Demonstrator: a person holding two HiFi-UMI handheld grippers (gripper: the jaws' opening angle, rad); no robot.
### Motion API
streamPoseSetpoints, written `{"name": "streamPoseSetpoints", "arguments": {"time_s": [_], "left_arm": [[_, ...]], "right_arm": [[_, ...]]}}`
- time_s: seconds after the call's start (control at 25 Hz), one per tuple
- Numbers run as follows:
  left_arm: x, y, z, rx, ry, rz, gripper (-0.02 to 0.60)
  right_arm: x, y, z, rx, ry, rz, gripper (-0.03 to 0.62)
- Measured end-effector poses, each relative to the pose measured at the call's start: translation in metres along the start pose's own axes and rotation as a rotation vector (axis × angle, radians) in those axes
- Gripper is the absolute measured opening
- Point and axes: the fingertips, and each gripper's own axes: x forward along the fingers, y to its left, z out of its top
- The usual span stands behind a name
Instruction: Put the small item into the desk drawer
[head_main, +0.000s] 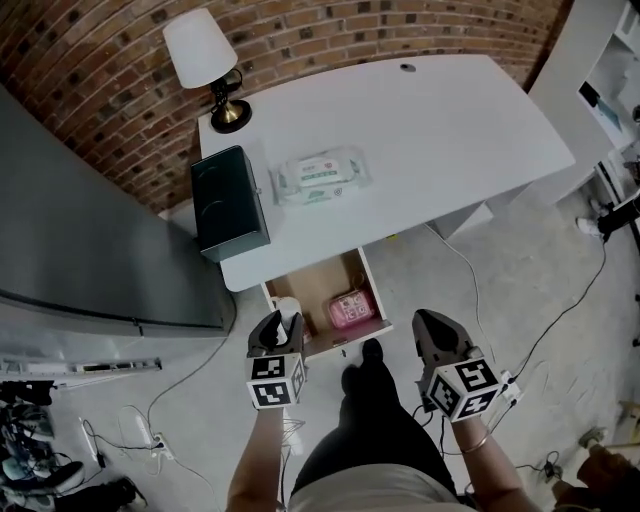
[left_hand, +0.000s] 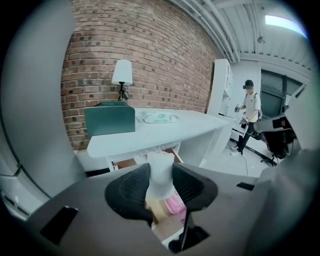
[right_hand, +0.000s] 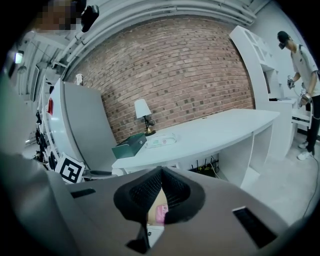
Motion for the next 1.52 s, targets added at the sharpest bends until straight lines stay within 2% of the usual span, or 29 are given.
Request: {"name": "streamPoseSetpoints", "arguments": {"time_s": [0.36,0.84,1.16,1.52], "left_arm": [[0.075,-0.031,-0.035,0.168,0.170,-0.081,0.167],[0.166,-0.048,-0.071,0.380,0.330,-0.123,0.166],[0.217,-0.045,-0.111,0.467,0.482,-0.123,0.167],[0.263,-0.058,-0.139,0.569,0.586,-0.128,0.167]], "right_arm": [[0.014,-0.038,-0.020,0.060,0.020,-0.036,0.009],[0.028,-0.080,-0.043,0.113,0.042,-0.083,0.009],[0.028,-0.102,-0.060,0.159,0.053,-0.120,0.009],[0.031,-0.121,-0.084,0.188,0.083,-0.132,0.009]]}}
